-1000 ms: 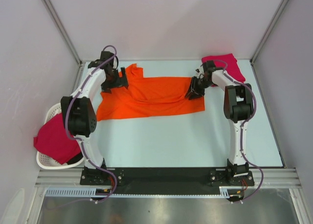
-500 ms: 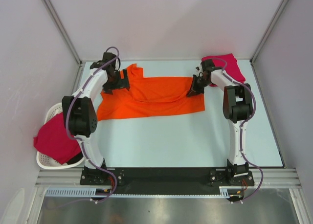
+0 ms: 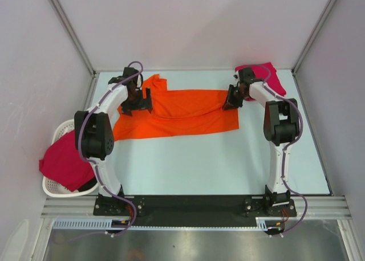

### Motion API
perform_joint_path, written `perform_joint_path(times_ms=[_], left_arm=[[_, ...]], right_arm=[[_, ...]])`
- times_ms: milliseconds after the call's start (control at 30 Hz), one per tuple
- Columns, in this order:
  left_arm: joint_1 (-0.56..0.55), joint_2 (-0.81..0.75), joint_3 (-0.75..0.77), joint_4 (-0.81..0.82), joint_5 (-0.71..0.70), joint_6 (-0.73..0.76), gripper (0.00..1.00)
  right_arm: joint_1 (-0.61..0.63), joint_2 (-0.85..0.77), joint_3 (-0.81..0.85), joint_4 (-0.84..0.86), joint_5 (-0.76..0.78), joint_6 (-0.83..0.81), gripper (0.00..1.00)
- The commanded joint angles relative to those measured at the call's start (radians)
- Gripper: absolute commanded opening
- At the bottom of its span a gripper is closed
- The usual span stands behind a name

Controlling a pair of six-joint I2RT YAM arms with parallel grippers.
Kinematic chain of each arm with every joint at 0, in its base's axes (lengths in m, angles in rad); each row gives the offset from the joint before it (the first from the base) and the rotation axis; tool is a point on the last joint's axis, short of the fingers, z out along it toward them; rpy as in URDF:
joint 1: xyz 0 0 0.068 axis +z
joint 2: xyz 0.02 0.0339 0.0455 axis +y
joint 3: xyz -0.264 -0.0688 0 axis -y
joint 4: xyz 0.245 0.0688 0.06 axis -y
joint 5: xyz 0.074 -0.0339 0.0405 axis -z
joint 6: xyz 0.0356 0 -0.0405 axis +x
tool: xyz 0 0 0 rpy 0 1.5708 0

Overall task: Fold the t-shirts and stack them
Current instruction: Fold the flattened tshirt in 1/3 of the way

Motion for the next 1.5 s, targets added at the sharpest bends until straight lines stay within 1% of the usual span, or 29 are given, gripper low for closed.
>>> perform_joint_path(times_ms=[0,33,67,100,133,167,233,267,300,333,400,433,533,633,667,700,733,900,1033,1167,1333,1367,1400,1467], left_arm=[[-0.004,-0.067,0.017,0.032,-0.003,0.034,1.0],[-0.006,-0.067,0.014,0.035,-0.003,0.04,1.0],[-0.006,-0.07,0.011,0.033,-0.003,0.04,1.0],[-0.006,-0.07,0.005,0.038,-0.003,0.041,1.0],[-0.006,-0.075,-0.004,0.038,-0.003,0.043,1.0],[-0.004,-0.078,-0.012,0.041,-0.003,0.044,1.0],[-0.004,-0.078,-0.032,0.041,-0.003,0.048,1.0],[-0.003,-0.079,-0.036,0.038,-0.008,0.046,1.0],[-0.001,-0.079,-0.039,0.033,-0.009,0.046,1.0],[0.002,-0.081,-0.047,0.03,-0.006,0.046,1.0],[0.014,-0.081,-0.053,0.021,-0.003,0.052,1.0],[0.022,-0.079,-0.059,0.009,-0.003,0.054,1.0],[0.065,-0.053,-0.059,-0.025,-0.019,0.064,1.0],[0.124,-0.027,-0.052,-0.043,-0.037,0.086,1.0],[0.169,-0.026,-0.052,-0.045,-0.014,0.081,1.0],[0.183,-0.023,-0.05,-0.043,-0.013,0.078,1.0],[0.198,-0.017,-0.044,-0.048,-0.035,0.081,1.0],[0.207,0.045,-0.009,-0.085,-0.074,0.081,0.99],[0.207,0.079,0.013,-0.083,-0.08,0.081,1.0],[0.207,0.117,0.056,-0.085,-0.022,0.089,0.99],[0.206,0.134,0.079,-0.083,-0.003,0.094,0.93],[0.207,0.131,0.076,-0.082,0.024,0.094,0.92],[0.207,0.131,0.073,-0.079,0.024,0.097,0.85],[0.207,0.135,0.062,-0.076,0.04,0.098,0.77]], right_arm=[[-0.017,-0.077,0.02,0.104,0.014,0.005,0.23],[-0.023,-0.08,0.017,0.136,0.019,0.007,0.28],[-0.025,-0.083,0.029,0.151,0.019,0.005,0.3],[-0.028,-0.071,0.049,0.145,0.022,0.007,0.32],[-0.036,-0.057,0.078,0.133,0.016,0.007,0.37],[-0.039,-0.046,0.124,0.112,0.01,0.002,0.38],[-0.043,-0.05,0.127,0.081,0.001,-0.016,0.39],[-0.053,-0.061,0.112,0.084,0.001,-0.024,0.42],[-0.056,-0.081,0.057,0.085,0.004,-0.036,0.43],[-0.063,-0.118,0.026,0.093,0.001,-0.041,0.48],[-0.086,-0.158,-0.061,0.099,-0.004,-0.056,0.49],[-0.094,-0.193,-0.09,0.101,-0.006,-0.077,0.53],[-0.119,-0.247,-0.161,0.089,0.022,-0.126,0.55],[-0.14,-0.27,-0.195,0.092,0.031,-0.142,0.56],[-0.143,-0.273,-0.198,0.089,0.031,-0.148,0.56],[-0.145,-0.271,-0.2,0.09,0.028,-0.153,0.56],[-0.145,-0.27,-0.2,0.092,0.025,-0.151,0.56],[-0.129,-0.201,-0.161,0.081,0.013,-0.159,0.54],[-0.08,-0.147,-0.118,0.064,0.036,-0.176,0.54],[-0.041,-0.097,-0.074,0.047,0.04,-0.183,0.54],[-0.024,-0.081,-0.071,0.03,0.047,-0.186,0.53],[-0.022,-0.083,-0.077,0.03,0.05,-0.188,0.54],[-0.024,-0.083,-0.083,0.029,0.053,-0.189,0.54],[-0.024,-0.084,-0.097,0.024,0.053,-0.195,0.54]])
